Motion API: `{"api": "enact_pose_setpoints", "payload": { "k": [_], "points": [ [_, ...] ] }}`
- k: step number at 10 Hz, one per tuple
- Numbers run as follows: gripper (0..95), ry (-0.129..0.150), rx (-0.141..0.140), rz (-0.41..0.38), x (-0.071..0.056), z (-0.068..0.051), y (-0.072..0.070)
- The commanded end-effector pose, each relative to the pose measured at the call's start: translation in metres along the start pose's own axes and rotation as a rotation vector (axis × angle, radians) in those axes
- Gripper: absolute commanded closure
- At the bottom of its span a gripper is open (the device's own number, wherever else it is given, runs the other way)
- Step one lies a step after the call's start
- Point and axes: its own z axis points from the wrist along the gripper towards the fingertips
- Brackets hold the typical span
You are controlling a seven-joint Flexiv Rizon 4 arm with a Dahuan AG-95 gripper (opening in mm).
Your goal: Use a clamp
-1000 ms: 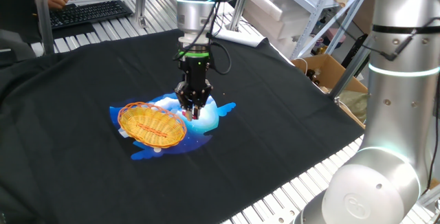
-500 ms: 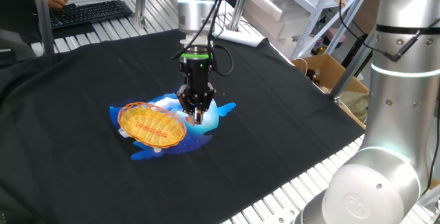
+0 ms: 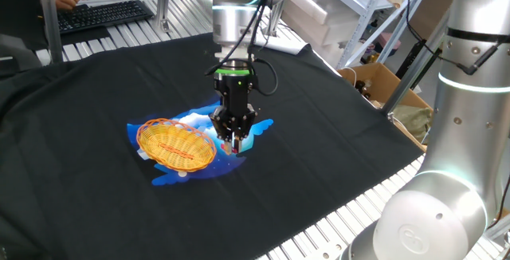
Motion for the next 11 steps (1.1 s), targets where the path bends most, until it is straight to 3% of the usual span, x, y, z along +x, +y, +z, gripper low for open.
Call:
{"api": "enact_pose_setpoints", "payload": {
  "k": [1,5,8,9,11],
  "points": [
    [95.0,0.031,-0.001,0.019,0.006,0.002,0.003],
    [95.0,0.084,-0.05,0.065,0.007,0.013,0.008],
    [95.0,0.1,-0.081,0.076,0.007,0.02,0.011],
    [95.0,0.107,-0.107,0.076,0.006,0.022,0.012],
    [95.0,0.107,-0.116,0.071,0.004,0.025,0.014]
  ]
}}
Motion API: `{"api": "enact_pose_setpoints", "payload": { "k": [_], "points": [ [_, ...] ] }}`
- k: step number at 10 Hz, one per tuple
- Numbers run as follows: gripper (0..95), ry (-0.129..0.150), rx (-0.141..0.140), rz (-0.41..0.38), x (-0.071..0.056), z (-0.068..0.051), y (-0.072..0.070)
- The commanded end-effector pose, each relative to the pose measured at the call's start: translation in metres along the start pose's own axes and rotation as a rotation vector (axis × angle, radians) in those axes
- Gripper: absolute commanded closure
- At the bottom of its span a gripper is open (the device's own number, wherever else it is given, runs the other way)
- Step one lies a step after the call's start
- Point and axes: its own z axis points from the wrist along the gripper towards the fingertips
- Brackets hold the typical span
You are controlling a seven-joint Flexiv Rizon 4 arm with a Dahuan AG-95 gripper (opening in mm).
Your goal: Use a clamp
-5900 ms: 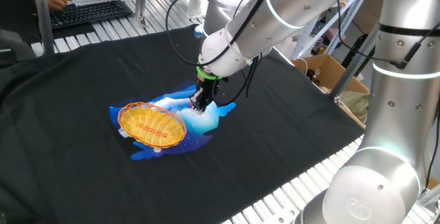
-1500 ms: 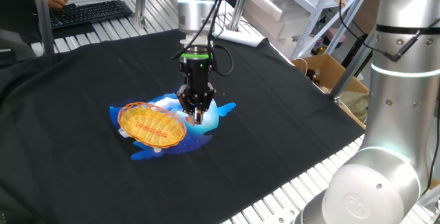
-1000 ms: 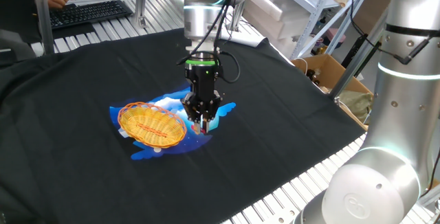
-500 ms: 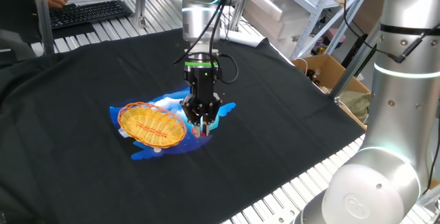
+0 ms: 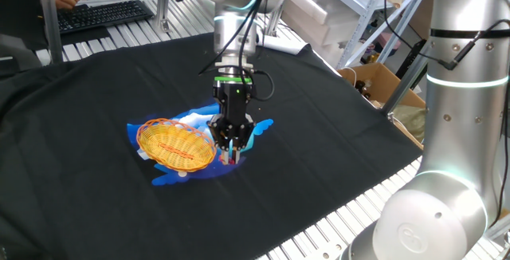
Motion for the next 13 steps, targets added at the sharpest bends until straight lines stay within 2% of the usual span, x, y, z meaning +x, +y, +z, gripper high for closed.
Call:
{"api": "enact_pose_setpoints", "payload": {
  "k": [1,4,7,13],
  "points": [
    [95.0,-0.002,-0.002,-0.009,-0.002,0.002,0.002],
    [95.0,-0.003,-0.015,-0.021,-0.005,0.006,0.004],
    [95.0,0.006,-0.068,-0.041,-0.005,0.006,0.004],
    [95.0,0.004,-0.076,-0.055,-0.012,0.005,0.008]
  ]
}}
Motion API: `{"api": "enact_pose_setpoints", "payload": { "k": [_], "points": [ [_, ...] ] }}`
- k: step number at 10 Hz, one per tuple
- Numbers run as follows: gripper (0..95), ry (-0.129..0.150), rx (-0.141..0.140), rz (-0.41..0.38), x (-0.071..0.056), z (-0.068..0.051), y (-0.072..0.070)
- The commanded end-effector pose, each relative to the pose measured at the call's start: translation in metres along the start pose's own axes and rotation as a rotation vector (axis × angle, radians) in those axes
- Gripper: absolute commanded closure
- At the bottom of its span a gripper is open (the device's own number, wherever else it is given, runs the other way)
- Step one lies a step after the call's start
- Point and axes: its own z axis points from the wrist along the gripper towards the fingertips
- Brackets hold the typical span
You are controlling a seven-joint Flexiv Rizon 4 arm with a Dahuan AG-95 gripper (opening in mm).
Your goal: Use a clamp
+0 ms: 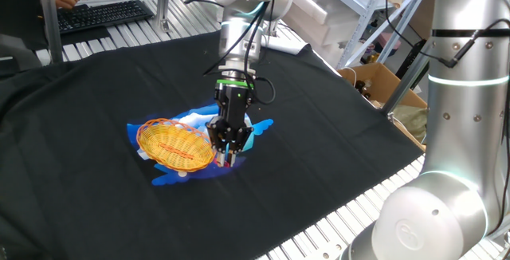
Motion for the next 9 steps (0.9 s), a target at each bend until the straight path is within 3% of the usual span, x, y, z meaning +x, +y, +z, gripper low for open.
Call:
{"api": "enact_pose_setpoints", "payload": {
  "k": [1,7,9],
  "points": [
    [95.0,-0.006,-0.005,-0.006,-0.0013,0.0,0.0011],
    [95.0,-0.003,-0.056,0.017,-0.0026,-0.002,0.0041],
    [95.0,0.0,-0.086,0.039,0.0,-0.0025,0.0043]
  ]
}}
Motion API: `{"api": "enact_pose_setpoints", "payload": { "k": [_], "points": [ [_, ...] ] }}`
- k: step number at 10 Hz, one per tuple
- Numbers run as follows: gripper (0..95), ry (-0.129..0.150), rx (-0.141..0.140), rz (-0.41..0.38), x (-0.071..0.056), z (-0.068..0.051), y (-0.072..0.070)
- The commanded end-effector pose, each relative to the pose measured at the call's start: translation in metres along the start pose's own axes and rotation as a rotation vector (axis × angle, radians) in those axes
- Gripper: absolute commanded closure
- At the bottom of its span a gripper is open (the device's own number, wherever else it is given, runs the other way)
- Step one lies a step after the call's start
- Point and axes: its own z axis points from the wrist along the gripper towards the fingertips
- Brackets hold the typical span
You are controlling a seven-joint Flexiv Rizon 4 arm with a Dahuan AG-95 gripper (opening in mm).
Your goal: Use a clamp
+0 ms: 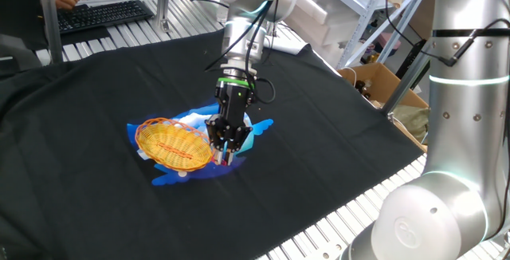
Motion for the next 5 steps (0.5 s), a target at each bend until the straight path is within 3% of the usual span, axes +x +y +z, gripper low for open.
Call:
{"api": "enact_pose_setpoints", "payload": {
  "k": [1,3,5],
  "points": [
    [95.0,-0.001,-0.023,0.024,0.0008,-0.0003,0.0],
    [95.0,-0.008,-0.079,0.044,0.0008,-0.0003,0.0001],
    [95.0,-0.019,-0.092,0.057,0.0001,-0.001,0.0015]
  ]
}}
